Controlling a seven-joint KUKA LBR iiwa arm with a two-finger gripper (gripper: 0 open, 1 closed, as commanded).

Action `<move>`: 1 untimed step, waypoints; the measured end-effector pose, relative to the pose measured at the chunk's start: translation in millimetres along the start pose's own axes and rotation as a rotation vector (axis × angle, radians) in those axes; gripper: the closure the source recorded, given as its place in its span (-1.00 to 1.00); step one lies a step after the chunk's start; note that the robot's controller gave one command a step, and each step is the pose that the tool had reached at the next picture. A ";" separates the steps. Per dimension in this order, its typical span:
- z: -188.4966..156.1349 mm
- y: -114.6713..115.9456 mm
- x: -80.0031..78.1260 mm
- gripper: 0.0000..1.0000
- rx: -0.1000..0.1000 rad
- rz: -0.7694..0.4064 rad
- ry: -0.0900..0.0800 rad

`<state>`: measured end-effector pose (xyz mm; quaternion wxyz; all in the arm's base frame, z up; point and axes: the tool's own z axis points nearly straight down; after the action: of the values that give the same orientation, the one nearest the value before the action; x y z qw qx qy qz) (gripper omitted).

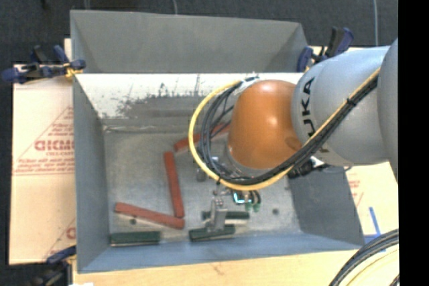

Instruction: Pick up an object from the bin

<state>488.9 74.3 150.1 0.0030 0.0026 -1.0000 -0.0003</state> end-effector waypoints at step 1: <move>-3.9 -0.2 -2.0 -1.00 -0.001 0.002 -0.008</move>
Offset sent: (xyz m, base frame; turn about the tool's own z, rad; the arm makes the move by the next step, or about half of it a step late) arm -0.0098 -0.0066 -0.0801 0.0136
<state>490.9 74.1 154.1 -0.0011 0.0014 -1.0000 -0.0008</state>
